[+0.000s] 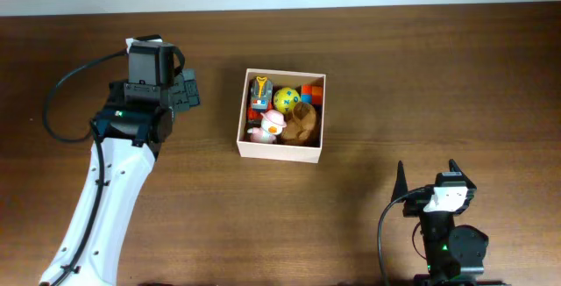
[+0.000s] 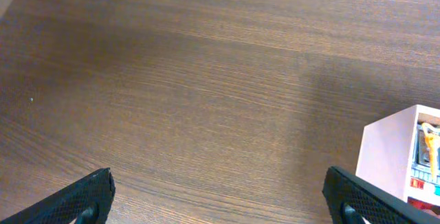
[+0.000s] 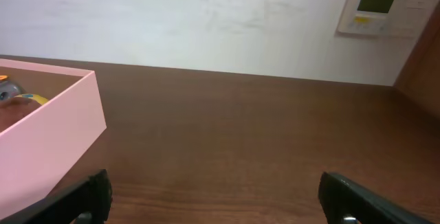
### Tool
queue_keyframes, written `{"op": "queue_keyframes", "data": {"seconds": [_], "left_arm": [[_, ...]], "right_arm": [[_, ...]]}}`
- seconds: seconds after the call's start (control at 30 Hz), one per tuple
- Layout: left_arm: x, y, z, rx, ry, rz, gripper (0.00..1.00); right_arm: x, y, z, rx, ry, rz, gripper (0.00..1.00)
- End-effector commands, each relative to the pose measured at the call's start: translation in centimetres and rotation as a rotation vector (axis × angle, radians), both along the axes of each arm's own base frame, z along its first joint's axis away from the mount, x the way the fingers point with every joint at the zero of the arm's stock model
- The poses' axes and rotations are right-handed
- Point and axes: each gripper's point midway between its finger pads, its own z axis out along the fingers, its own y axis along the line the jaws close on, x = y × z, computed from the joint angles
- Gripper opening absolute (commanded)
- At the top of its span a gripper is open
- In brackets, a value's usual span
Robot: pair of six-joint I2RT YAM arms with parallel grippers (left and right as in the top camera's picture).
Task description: Pack container
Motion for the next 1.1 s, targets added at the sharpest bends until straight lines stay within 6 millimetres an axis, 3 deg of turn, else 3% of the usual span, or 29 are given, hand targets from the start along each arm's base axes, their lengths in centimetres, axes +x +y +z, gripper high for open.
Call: {"op": "queue_keyframes", "data": {"seconds": [0.0, 0.23, 0.33, 0.47, 0.63, 0.8, 0.93, 1.07], "left_arm": [[0.1, 0.1, 0.2, -0.002, -0.009, 0.019, 0.99], [-0.2, 0.0, 0.6, -0.006, -0.015, 0.013, 0.99], [-1.7, 0.2, 3.1, -0.015, -0.068, 0.012, 0.99], [-4.3, 0.8, 8.2, -0.029, -0.213, 0.021, 0.99], [-9.2, 1.5, 14.2, -0.06, -0.41, 0.02, 0.99], [-16.1, 2.3, 18.3, -0.099, -0.627, 0.012, 0.99], [-20.9, 3.5, 18.9, -0.108, -0.76, 0.037, 0.99], [-23.7, 4.4, 17.0, -0.1, -0.81, 0.072, 0.99]], "right_arm": [[0.0, 0.0, -0.2, -0.007, -0.004, 0.006, 0.99], [0.0, 0.0, -0.2, -0.007, -0.004, 0.006, 0.99], [0.0, 0.0, -0.2, -0.007, -0.004, 0.006, 0.99], [0.0, 0.0, -0.2, -0.007, -0.004, 0.006, 0.99], [0.0, 0.0, -0.2, -0.007, -0.004, 0.006, 0.99], [0.0, 0.0, -0.2, -0.007, -0.004, 0.006, 0.99], [0.0, 0.0, -0.2, -0.007, -0.004, 0.006, 0.99], [0.0, 0.0, -0.2, -0.007, -0.004, 0.006, 0.99]]}}
